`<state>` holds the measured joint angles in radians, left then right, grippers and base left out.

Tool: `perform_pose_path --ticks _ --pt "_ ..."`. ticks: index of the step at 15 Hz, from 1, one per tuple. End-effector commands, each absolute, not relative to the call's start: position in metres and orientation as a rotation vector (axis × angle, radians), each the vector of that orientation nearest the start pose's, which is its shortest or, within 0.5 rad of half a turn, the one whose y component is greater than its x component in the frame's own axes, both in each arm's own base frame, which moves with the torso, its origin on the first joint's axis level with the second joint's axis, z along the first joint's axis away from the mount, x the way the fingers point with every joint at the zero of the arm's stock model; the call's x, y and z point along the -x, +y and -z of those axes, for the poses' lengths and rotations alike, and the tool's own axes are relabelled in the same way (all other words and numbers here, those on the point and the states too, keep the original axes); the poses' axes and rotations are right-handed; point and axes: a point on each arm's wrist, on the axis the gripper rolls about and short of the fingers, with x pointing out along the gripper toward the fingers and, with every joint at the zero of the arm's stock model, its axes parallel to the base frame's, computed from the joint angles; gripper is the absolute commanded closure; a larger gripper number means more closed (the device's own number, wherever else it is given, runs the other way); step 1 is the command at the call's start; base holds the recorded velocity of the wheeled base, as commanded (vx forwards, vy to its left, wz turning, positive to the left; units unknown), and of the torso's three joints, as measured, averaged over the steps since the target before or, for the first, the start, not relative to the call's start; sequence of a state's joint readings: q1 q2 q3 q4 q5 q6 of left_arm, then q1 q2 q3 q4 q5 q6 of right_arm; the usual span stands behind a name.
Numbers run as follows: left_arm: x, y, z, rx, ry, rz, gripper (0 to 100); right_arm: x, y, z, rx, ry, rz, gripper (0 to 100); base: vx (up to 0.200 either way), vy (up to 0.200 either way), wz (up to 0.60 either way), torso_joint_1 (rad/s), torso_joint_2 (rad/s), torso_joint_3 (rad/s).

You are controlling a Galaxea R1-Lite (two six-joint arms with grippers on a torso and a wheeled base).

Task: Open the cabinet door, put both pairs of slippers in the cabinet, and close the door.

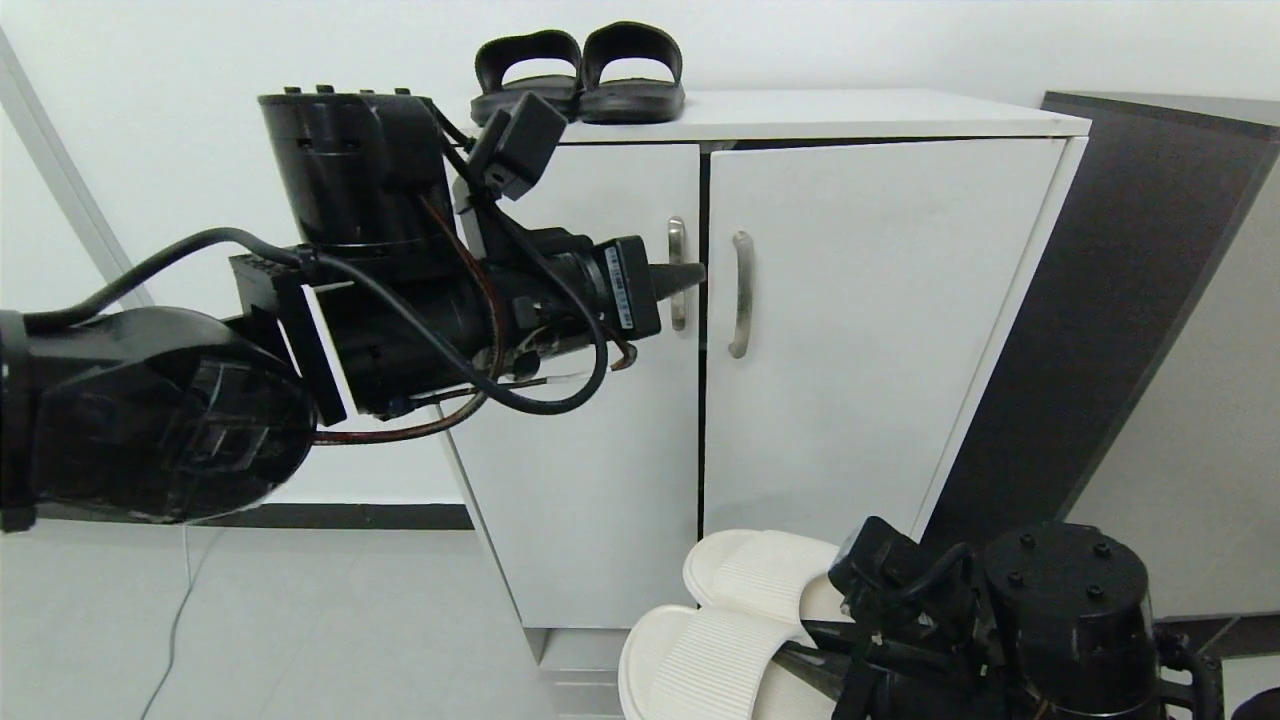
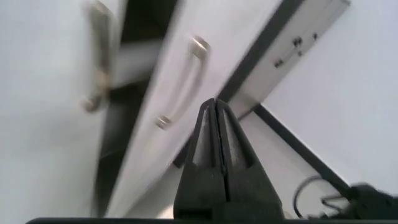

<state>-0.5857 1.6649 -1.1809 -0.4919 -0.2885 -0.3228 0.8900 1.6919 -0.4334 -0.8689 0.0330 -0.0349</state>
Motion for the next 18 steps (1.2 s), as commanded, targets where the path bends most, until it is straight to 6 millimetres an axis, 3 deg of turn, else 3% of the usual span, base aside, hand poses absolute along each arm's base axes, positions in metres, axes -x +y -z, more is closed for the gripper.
perform_pose_path --ticks 1,9,14,18 --pt "-0.271 -0.177 -0.284 0.309 0.117 0.854 100 -0.160 0.200 -0.115 0.208 0.349 -0.923 100 0.000 0.000 0.00 0.000 0.00 0.000" --pt "-0.325 -0.198 -0.272 0.315 0.087 0.848 100 -0.159 0.200 -0.115 0.211 0.351 -0.924 100 0.000 0.000 0.00 0.000 0.00 0.000" --pt "-0.338 -0.210 -0.273 0.321 0.069 0.865 100 -0.155 0.201 -0.113 0.218 0.357 -0.942 100 0.000 0.000 0.00 0.000 0.00 0.000" --pt "-0.331 -0.212 -0.275 0.362 0.081 0.868 100 -0.152 0.202 -0.112 0.222 0.360 -0.953 100 -0.050 0.000 0.00 0.001 0.00 0.002"
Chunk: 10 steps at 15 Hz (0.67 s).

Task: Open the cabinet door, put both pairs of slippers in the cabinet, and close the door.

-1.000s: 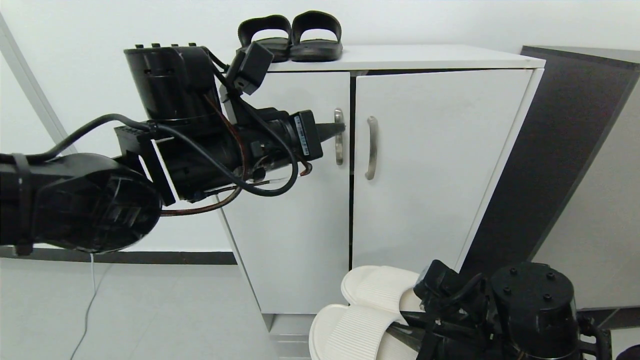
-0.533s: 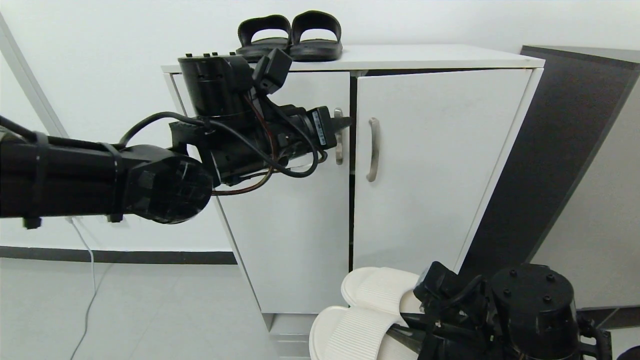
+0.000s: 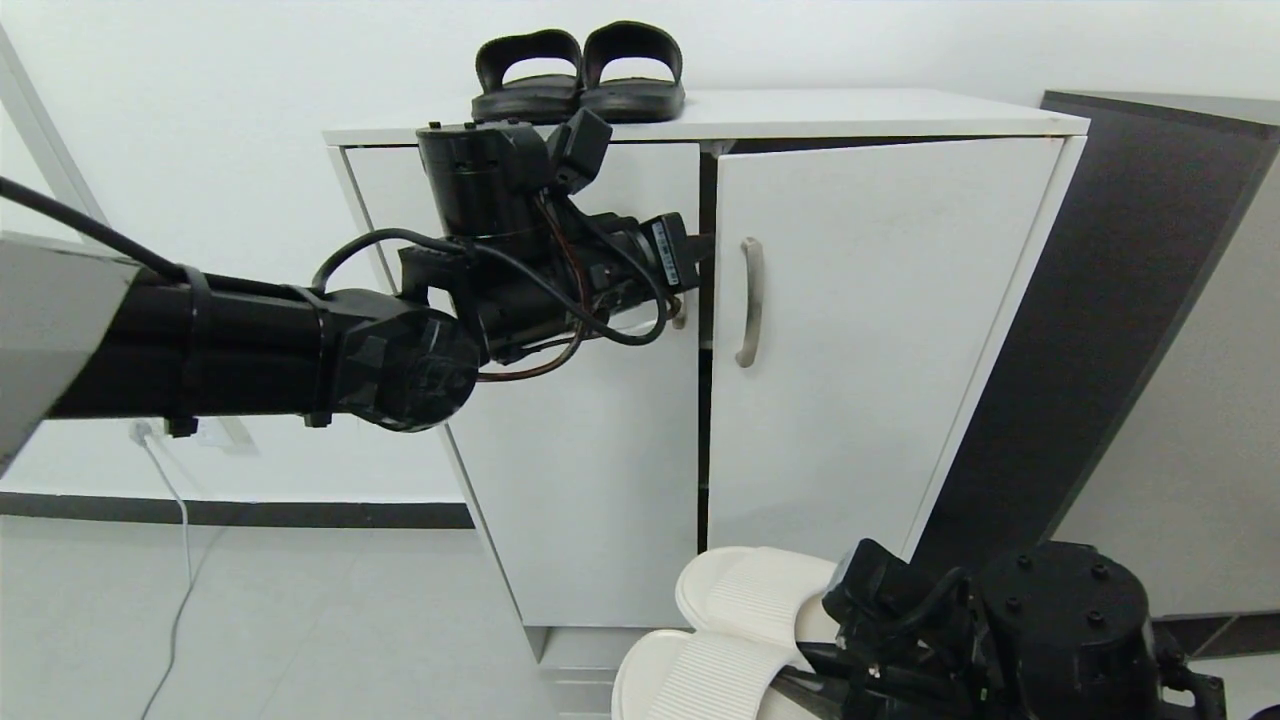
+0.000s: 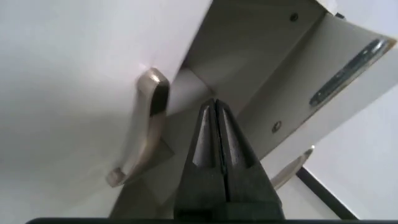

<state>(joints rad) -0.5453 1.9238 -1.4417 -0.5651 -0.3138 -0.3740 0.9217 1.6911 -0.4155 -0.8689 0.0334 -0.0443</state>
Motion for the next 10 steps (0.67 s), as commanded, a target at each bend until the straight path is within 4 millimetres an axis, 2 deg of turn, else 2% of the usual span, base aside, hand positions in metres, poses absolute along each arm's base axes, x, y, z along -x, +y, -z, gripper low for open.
perform_pose_path --ticks 1,4,6,8,10 --pt "-0.324 -0.215 -0.272 0.358 0.096 0.883 100 -0.151 0.203 -0.112 0.223 0.360 -0.956 100 -0.200 0.000 0.00 -0.002 0.00 -0.002" --pt "-0.287 -0.234 -0.272 0.339 0.125 0.974 100 -0.150 0.203 -0.111 0.227 0.365 -0.960 100 -0.200 0.000 0.00 -0.001 0.00 0.004" --pt "-0.272 -0.234 -0.275 0.323 0.121 0.999 100 -0.148 0.203 -0.110 0.229 0.368 -0.966 100 -0.200 0.000 0.00 0.000 0.00 0.005" --pt "-0.268 -0.230 -0.274 0.313 0.124 0.996 100 -0.148 0.203 -0.110 0.229 0.368 -0.966 100 0.000 0.000 0.00 0.000 0.00 0.000" --pt "-0.264 -0.212 -0.271 0.316 0.117 0.966 100 -0.149 0.203 -0.110 0.228 0.366 -0.963 100 0.000 0.000 0.00 0.000 0.00 0.000"
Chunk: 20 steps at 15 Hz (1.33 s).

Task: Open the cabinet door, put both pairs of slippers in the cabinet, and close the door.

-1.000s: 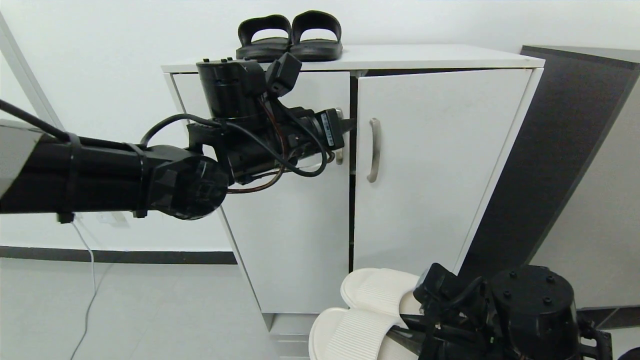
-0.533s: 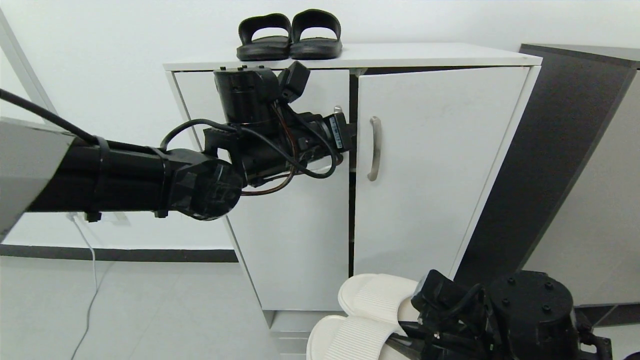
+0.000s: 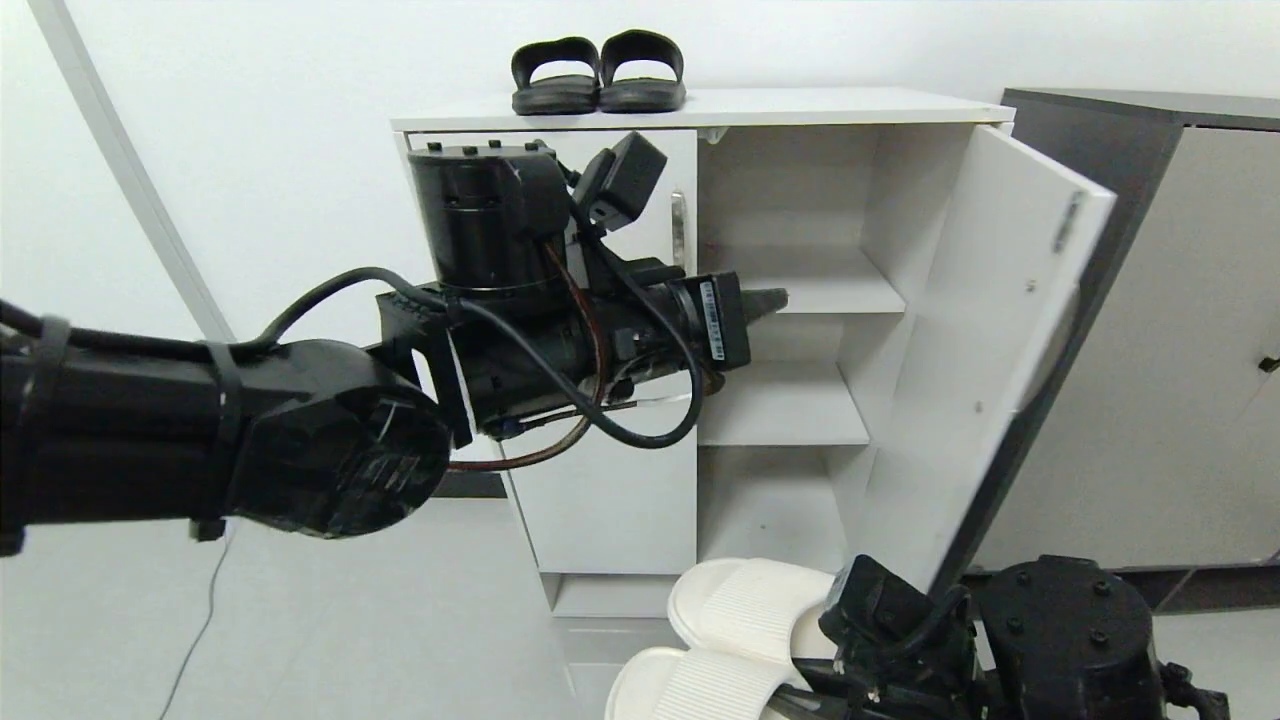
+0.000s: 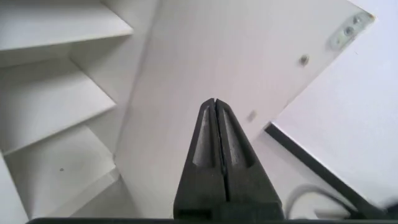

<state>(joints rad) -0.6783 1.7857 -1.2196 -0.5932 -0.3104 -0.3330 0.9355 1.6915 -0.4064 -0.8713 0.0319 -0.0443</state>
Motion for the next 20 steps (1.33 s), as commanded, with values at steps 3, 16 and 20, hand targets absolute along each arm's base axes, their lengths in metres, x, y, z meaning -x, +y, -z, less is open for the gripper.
perform_pose_path --ticks 3,16,20 --pt "-0.238 -0.160 -0.263 0.318 0.116 0.874 100 -0.151 0.202 -0.110 0.225 0.366 -0.955 100 0.000 0.000 0.00 0.000 0.00 0.000" --pt "0.017 0.001 -0.182 0.322 0.082 0.385 100 -0.170 0.203 -0.113 0.180 0.309 -0.898 100 0.000 0.000 0.00 0.000 0.00 0.005" --pt "0.047 0.001 -0.135 0.146 0.014 0.090 100 -0.171 0.203 -0.113 0.179 0.308 -0.895 100 0.000 0.000 0.00 0.000 0.00 0.000"
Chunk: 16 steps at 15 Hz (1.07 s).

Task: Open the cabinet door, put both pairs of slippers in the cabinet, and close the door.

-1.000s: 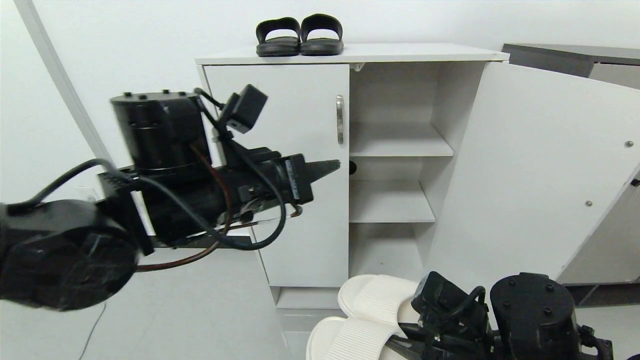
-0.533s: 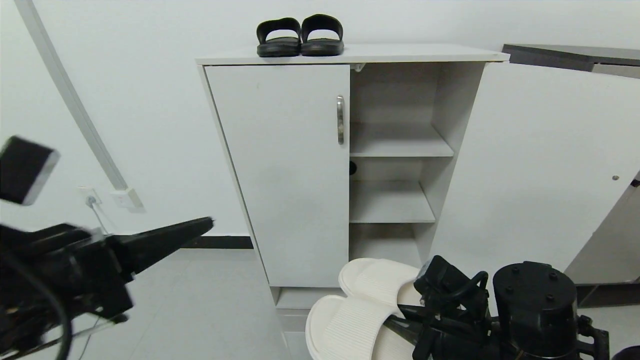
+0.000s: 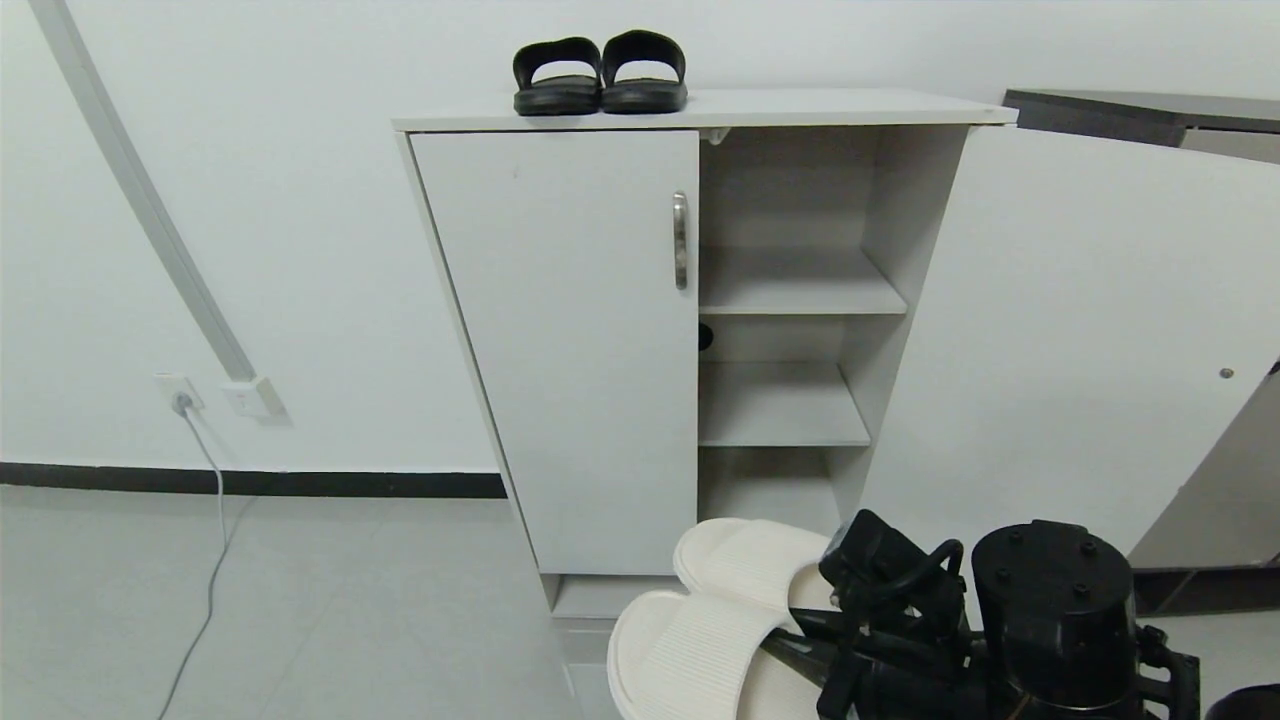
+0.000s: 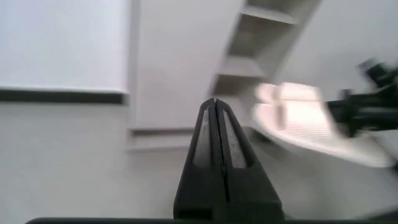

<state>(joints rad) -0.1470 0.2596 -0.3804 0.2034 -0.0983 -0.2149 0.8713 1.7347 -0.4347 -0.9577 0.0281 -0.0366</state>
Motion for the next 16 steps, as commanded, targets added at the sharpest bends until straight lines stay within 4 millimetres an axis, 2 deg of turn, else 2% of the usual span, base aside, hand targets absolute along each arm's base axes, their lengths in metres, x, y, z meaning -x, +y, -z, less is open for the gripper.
perform_pose_path --ticks 1,3,6,10,12,16 --pt "0.045 0.000 -0.115 0.081 0.025 0.004 100 -0.171 0.203 -0.113 0.179 0.308 -0.895 100 0.000 0.000 0.00 0.000 0.00 0.000" --pt "0.036 0.002 -0.095 0.029 0.045 -0.077 100 -0.171 0.203 -0.113 0.179 0.307 -0.895 100 0.000 0.000 0.00 0.000 0.00 0.000" --pt "0.023 0.002 -0.079 0.025 -0.040 -0.113 100 -0.171 0.203 -0.114 0.178 0.305 -0.895 100 0.000 0.000 0.00 0.000 0.00 0.000" --pt "0.023 0.000 -0.075 -0.055 0.007 -0.014 100 -0.171 0.204 -0.114 0.177 0.302 -0.896 100 0.000 0.000 0.00 0.000 0.00 0.000" --pt "0.023 0.001 -0.075 -0.025 0.005 -0.064 100 -0.175 0.208 -0.115 0.174 0.295 -0.886 100 0.000 0.000 0.00 0.000 0.00 0.000" --pt "0.023 0.001 -0.075 -0.006 0.002 -0.057 100 -0.191 0.222 -0.120 0.133 0.253 -0.689 100 0.000 0.000 0.00 0.000 0.00 0.000"
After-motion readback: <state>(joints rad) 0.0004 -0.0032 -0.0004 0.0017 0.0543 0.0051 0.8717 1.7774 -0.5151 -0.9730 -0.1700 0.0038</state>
